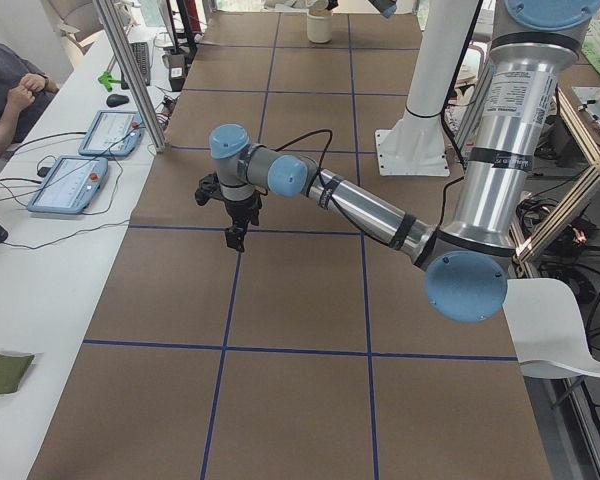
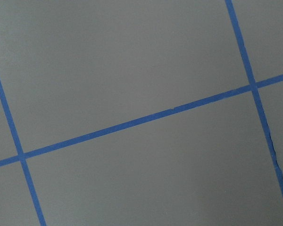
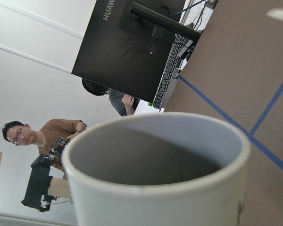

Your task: Left arm hands cup to right arm to dump lemon

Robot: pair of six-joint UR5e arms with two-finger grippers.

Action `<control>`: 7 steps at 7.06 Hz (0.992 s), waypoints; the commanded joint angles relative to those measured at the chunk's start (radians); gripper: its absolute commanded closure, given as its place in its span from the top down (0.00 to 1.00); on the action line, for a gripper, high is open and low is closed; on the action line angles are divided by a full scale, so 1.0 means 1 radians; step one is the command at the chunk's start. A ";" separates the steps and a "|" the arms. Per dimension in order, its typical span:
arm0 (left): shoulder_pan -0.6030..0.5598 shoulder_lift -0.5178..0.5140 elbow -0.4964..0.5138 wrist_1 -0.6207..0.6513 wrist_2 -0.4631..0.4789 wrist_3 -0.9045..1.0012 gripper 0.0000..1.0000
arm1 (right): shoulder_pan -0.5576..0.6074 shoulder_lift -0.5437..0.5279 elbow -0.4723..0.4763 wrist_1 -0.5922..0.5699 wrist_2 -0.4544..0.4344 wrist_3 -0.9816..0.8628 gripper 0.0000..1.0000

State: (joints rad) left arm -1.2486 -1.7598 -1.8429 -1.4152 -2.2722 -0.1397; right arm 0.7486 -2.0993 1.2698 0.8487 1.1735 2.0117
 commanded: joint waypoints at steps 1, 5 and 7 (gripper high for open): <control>0.000 0.002 -0.006 0.001 0.000 -0.001 1.00 | 0.008 0.019 -0.013 0.082 -0.001 0.219 0.00; -0.003 0.002 -0.009 0.001 0.000 0.000 1.00 | 0.037 0.056 -0.021 0.208 -0.008 0.448 0.00; -0.003 -0.001 -0.007 0.001 0.000 0.000 1.00 | 0.098 0.059 -0.021 0.211 -0.006 0.603 0.00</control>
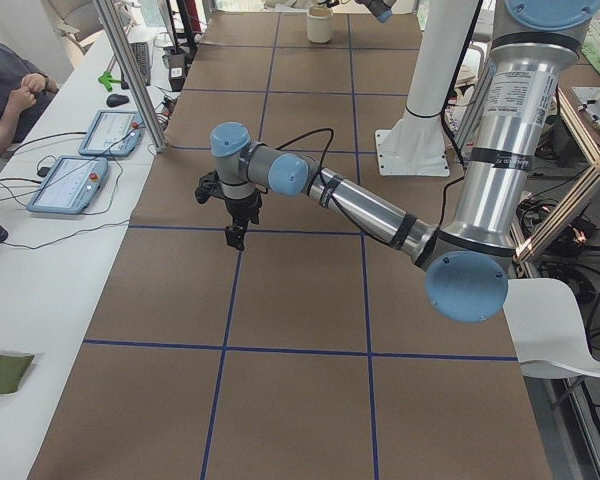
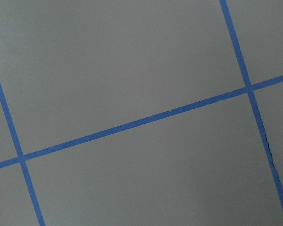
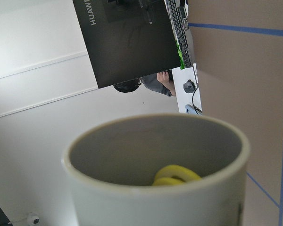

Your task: Left arm hands cup to right arm to dump lemon

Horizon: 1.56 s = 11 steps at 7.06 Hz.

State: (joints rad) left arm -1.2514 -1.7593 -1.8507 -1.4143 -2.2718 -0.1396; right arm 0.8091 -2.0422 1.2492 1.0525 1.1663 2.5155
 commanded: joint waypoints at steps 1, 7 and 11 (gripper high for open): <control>0.000 -0.003 0.001 0.000 0.000 -0.002 1.00 | 0.048 0.000 -0.002 0.023 0.001 0.132 0.00; 0.001 -0.008 0.001 0.000 -0.002 -0.006 1.00 | 0.084 0.000 -0.039 0.109 0.001 0.431 0.00; 0.001 -0.008 0.001 0.000 -0.002 -0.008 1.00 | 0.094 -0.001 -0.045 0.113 0.003 0.477 0.00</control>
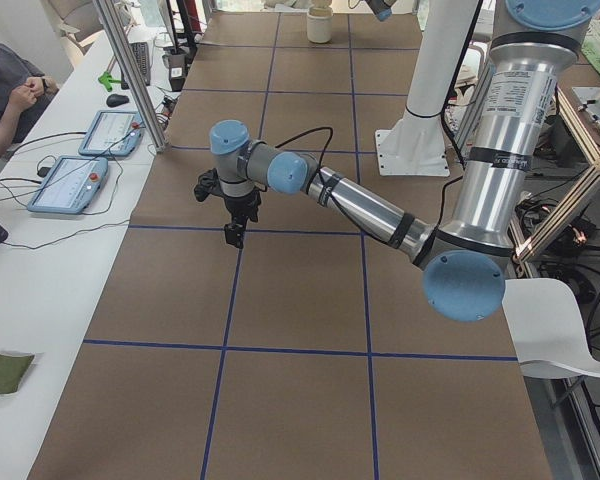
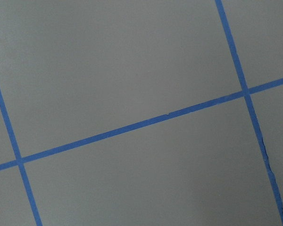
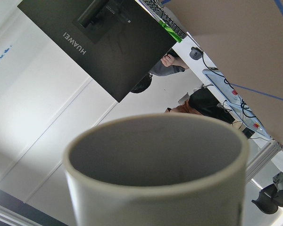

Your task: Left arm hands cup to right arm to dump lemon

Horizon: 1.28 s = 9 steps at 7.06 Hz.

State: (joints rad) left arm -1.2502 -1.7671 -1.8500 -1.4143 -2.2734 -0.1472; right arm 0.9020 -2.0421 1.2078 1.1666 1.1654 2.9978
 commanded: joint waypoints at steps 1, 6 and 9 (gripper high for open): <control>0.000 0.000 0.002 0.000 0.000 0.000 1.00 | 0.003 -0.006 -0.005 -0.001 0.008 -0.007 0.00; 0.000 -0.002 0.003 0.000 0.000 0.000 1.00 | 0.213 0.000 0.051 -0.132 0.421 -0.496 0.00; 0.000 0.003 0.002 0.000 -0.021 0.000 1.00 | 0.688 0.022 0.399 -0.685 1.039 -0.980 0.00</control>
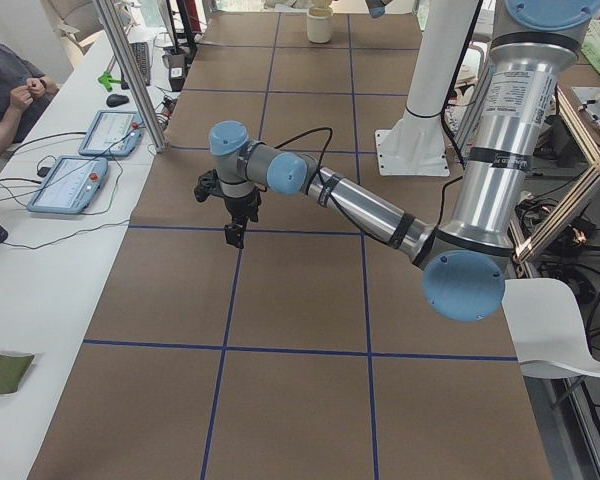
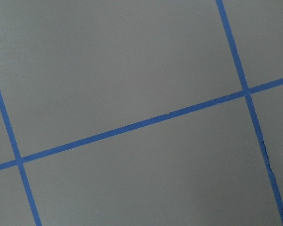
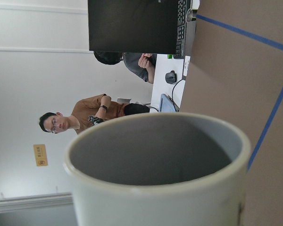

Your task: Left arm hands cup to right arm to dump lemon

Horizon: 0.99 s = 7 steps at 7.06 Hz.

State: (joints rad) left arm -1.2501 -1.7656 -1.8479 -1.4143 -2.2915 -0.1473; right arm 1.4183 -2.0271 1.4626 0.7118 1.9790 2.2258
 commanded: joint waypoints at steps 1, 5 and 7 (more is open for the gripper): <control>0.000 0.003 -0.002 0.000 -0.014 0.000 1.00 | 0.224 0.005 0.187 -0.315 0.297 -0.379 0.00; -0.002 0.003 -0.002 0.002 -0.017 -0.008 1.00 | 0.225 0.028 0.189 -0.518 0.327 -1.148 0.00; 0.000 0.000 -0.002 0.002 -0.017 -0.021 1.00 | 0.196 0.143 0.193 -0.644 0.327 -1.386 0.00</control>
State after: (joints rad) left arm -1.2509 -1.7640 -1.8499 -1.4134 -2.3086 -0.1635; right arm 1.6308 -1.9527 1.6540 0.1434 2.3050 0.9895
